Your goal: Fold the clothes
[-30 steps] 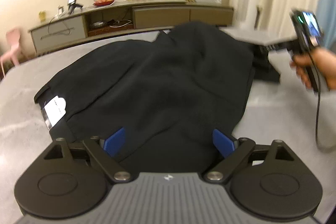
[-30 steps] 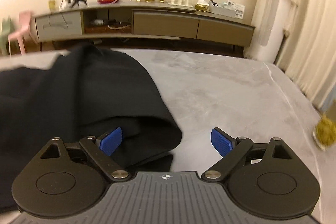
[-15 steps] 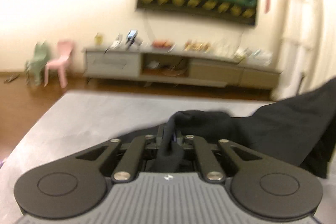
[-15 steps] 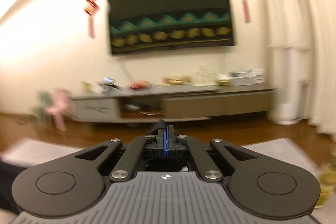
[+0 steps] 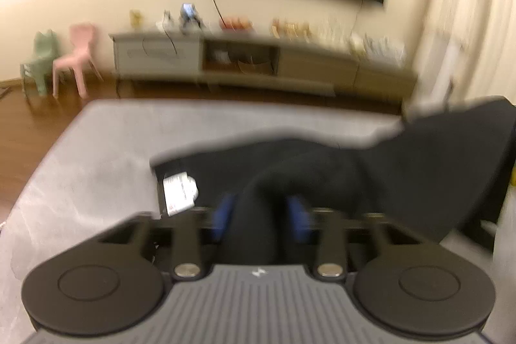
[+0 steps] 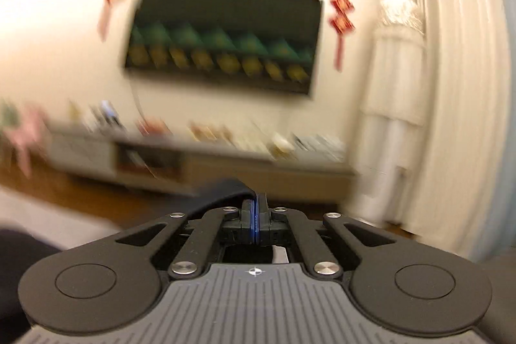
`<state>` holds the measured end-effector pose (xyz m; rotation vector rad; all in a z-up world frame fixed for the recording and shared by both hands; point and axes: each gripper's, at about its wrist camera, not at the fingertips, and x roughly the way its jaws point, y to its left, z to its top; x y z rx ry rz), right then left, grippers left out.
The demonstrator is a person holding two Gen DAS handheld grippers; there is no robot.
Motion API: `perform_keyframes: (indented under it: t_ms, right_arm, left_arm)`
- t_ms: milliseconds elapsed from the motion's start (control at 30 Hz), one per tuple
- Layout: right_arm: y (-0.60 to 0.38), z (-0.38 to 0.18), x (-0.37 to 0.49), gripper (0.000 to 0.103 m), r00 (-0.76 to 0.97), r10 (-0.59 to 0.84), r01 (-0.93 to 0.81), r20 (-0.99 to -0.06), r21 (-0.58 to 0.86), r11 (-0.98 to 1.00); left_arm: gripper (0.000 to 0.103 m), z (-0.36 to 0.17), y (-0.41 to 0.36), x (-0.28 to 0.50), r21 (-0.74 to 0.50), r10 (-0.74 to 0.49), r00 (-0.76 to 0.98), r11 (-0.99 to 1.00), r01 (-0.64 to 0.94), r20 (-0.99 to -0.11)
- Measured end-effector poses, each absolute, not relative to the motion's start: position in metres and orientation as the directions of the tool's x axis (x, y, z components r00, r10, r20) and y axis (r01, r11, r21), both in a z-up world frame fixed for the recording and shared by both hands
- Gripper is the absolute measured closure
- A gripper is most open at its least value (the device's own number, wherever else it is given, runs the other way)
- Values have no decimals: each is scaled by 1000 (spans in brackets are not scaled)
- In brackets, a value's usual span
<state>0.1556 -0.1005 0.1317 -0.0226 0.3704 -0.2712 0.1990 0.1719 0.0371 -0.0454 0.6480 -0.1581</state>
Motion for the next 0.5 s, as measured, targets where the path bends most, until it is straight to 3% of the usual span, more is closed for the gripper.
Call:
perform_keyframes:
  t_ms: [233,300,367,433,500]
  right_arm:
    - [-133,82,181,99,779,-326,297,-535,-143,944]
    - [-122,85,172,85,791,-297,229,-535,-191,955]
    - [-114,85,166,42,795,-270,161,-543,-239,957]
    - [-108,79,165,34,786,-258,99,-562,-297,950]
    - [-103,74,178,34,762,-279,76,-585,-346,935]
  left_arm:
    - [31,27,203,188,-76,-146,780,989,126,-608]
    - [30,20,194,181,-28,-170,754,980,198,-634]
    - [30,12,181,173,28,-202,727,956,292,-657]
    - [29,3,159,159,101,-251,708,905,414,-660]
    - [27,-8,137,147,182,-258,706,857,483,-660]
